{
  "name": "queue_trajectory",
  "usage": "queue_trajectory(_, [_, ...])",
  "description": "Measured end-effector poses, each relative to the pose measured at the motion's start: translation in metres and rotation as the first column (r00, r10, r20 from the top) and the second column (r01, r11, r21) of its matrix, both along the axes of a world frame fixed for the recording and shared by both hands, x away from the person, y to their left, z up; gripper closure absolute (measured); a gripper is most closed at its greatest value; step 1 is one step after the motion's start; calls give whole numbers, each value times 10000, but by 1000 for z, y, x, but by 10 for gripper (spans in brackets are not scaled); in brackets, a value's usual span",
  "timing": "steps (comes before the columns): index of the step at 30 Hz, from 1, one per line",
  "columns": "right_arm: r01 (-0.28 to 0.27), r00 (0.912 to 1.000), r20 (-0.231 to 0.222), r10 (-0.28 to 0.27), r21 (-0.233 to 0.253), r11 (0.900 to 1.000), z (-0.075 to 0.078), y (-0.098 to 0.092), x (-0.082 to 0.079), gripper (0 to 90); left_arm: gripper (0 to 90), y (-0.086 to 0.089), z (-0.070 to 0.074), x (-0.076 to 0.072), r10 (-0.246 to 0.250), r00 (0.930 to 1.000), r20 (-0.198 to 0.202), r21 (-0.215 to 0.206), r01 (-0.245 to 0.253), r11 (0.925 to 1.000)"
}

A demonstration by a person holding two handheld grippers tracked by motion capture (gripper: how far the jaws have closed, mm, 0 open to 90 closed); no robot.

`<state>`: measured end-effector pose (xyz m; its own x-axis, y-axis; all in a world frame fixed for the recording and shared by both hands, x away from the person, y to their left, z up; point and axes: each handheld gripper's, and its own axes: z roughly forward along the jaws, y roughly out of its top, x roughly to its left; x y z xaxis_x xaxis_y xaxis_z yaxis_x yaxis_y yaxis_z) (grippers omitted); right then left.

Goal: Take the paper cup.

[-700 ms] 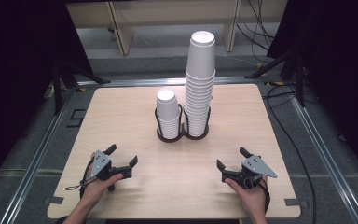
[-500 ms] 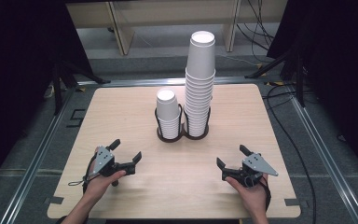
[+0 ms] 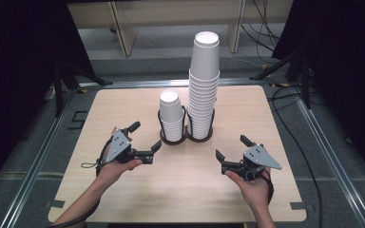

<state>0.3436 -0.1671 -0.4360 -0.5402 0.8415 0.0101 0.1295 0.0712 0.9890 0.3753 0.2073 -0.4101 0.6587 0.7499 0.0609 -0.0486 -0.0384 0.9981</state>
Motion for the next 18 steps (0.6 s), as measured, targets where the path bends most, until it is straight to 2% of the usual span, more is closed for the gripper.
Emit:
queue_trajectory(1, [89, 9999, 81, -89, 10, 10000, 4, 2, 2, 2, 0, -3, 5, 4, -110, 9999, 130, 78, 109, 9999])
queue_trajectory(3, [-170, 9997, 200, 169, 51, 9998, 12, 4, 8, 2, 0, -8, 13, 11, -78, 9991, 421, 169, 71, 9998])
queue_trajectory(4, [-144, 9999, 81, 143, 150, 9998, 16, 6, 10, 2, 0, -12, 16, 15, -77, 9985, 548, 226, 65, 9997])
queue_trajectory(5, [-54, 9994, 340, 49, 155, 9999, 21, 7, 13, 2, 0, -15, 19, 18, -124, 9984, 553, 196, 113, 9997])
queue_trajectory(6, [-54, 9994, 340, 49, 155, 9999, 21, 7, 13, 2, 0, -15, 19, 18, -124, 9984, 553, 196, 113, 9997])
queue_trajectory(8, [-134, 9987, 490, 125, 174, 9998, 35, 10, 20, 2, 0, -27, 28, 28, -333, 9979, 553, 190, 323, 9993])
queue_trajectory(9, [-44, 9975, 712, 42, 35, 10000, 40, 10, 23, 2, 0, -31, 31, 31, -405, 9973, 613, 268, 389, 9989])
queue_trajectory(10, [-44, 9975, 712, 42, 35, 10000, 40, 10, 23, 2, 0, -31, 31, 31, -405, 9973, 613, 268, 389, 9989])
queue_trajectory(11, [-54, 9975, 711, 41, 192, 9998, 52, 11, 29, 2, 0, -37, 37, 37, -504, 9966, 651, 335, 483, 9983])
queue_trajectory(13, [-17, 9947, 1029, -3, 194, 9998, 61, 10, 36, 2, 0, -46, 45, 44, -713, 9948, 721, 526, 676, 9963])
queue_trajectory(14, [7, 9946, 1041, -26, 175, 9998, 66, 10, 38, 2, 0, -46, 45, 44, -713, 9948, 721, 526, 676, 9963])
queue_trajectory(15, [34, 9942, 1073, -72, 358, 9994, 71, 10, 41, 2, 0, -53, 51, 49, -850, 9936, 744, 633, 803, 9948])
queue_trajectory(16, [34, 9942, 1073, -72, 358, 9994, 71, 10, 41, 2, 0, -53, 51, 49, -850, 9936, 744, 633, 803, 9948])
queue_trajectory(17, [10, 9917, 1286, -59, 382, 9993, 84, 10, 49, 1, 0, -61, 58, 54, -977, 9927, 706, 610, 934, 9938])
queue_trajectory(18, [-83, 9918, 1278, 30, 408, 9991, 87, 11, 51, 1, 0, -61, 58, 54, -977, 9927, 706, 610, 934, 9938])
